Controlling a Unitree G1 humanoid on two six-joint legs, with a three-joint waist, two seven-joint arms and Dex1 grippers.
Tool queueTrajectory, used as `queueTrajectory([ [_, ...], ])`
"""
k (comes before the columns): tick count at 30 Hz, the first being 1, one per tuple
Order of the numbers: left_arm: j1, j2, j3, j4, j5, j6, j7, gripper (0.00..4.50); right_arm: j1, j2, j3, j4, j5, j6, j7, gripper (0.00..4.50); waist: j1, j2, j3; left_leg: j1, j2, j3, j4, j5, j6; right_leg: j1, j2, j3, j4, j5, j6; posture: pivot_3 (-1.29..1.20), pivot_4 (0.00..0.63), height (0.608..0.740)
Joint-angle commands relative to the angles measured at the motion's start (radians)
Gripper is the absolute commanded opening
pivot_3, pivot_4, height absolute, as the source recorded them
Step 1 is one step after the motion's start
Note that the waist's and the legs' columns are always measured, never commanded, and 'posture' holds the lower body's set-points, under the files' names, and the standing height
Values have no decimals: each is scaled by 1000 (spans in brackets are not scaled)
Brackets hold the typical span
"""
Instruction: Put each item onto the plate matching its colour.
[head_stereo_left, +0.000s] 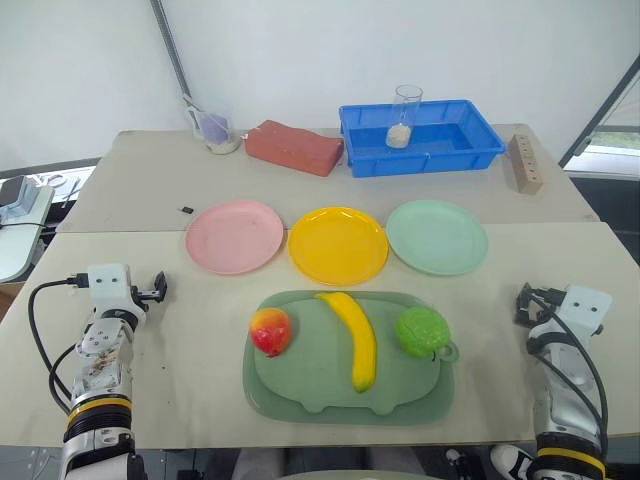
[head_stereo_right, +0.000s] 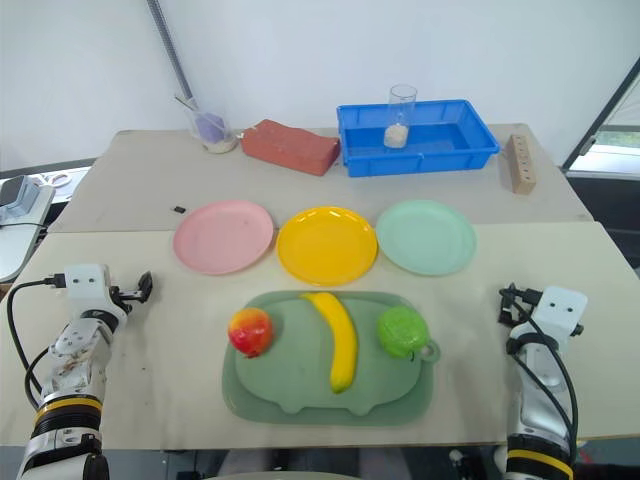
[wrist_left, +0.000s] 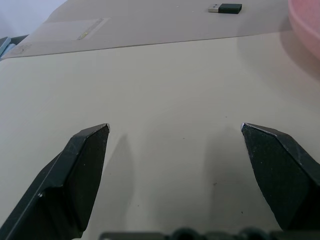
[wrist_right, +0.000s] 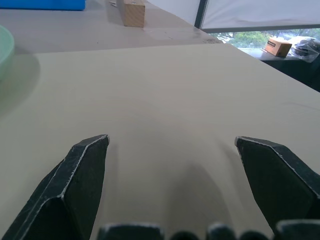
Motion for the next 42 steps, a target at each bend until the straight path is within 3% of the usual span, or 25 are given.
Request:
queueTrajectory([
  [1, 7, 7, 8, -9, -21, -2, -21, 4500, 4, -15, -22, 3, -2, 16, 4, 4460, 0, 0, 0, 0, 0, 0, 0, 0, 0, 0, 0, 0, 0, 0, 0, 0, 150, 740],
  [7, 1, 83, 28, -131, -169, 71, -277, 4500, -16, -84, 7, -76, 19, 62, 113, 4460, -4, 0, 1, -3, 0, 0, 0, 0, 0, -3, 0, 0, 0, 0, 0, 0, 150, 740],
  [14, 29, 255, -50, -400, -279, 226, -598, 4500, -71, -259, 98, -279, 124, 233, 427, 4460, -27, 9, 3, -7, 0, 0, -1, 0, 0, -7, 0, 0, 1, 0, 0, 0, 150, 740],
  [21, 67, 389, -184, -720, -400, 386, -862, 4500, -171, -452, 201, -526, 415, 505, 823, 4460, -24, 9, 4, -8, 0, 0, -1, 0, 1, -9, 1, 1, 1, 0, 0, 0, 150, 740],
  [24, 84, 420, -249, -790, -395, 378, -946, 4500, -230, -492, 253, -614, 538, 624, 917, 4460, -24, 10, 5, -9, 0, 0, -1, 0, 1, -10, 1, 2, 0, 0, 0, 0, 150, 740],
  [32, 80, 368, -437, -714, -216, 165, -1025, 4500, -311, -541, 455, -807, 625, 755, 1050, 4460, -17, 10, 5, -13, 0, 0, 0, -1, 1, -16, 0, 2, -1, 0, -1, 0, 150, 740],
  [42, 27, 255, -528, -554, -94, 89, -969, 4500, -326, -525, 485, -867, 657, 809, 1027, 4460, -6, 10, 5, -14, 0, 0, 3, 0, 1, -17, 0, 1, 0, 0, -1, 0, 150, 740],
])
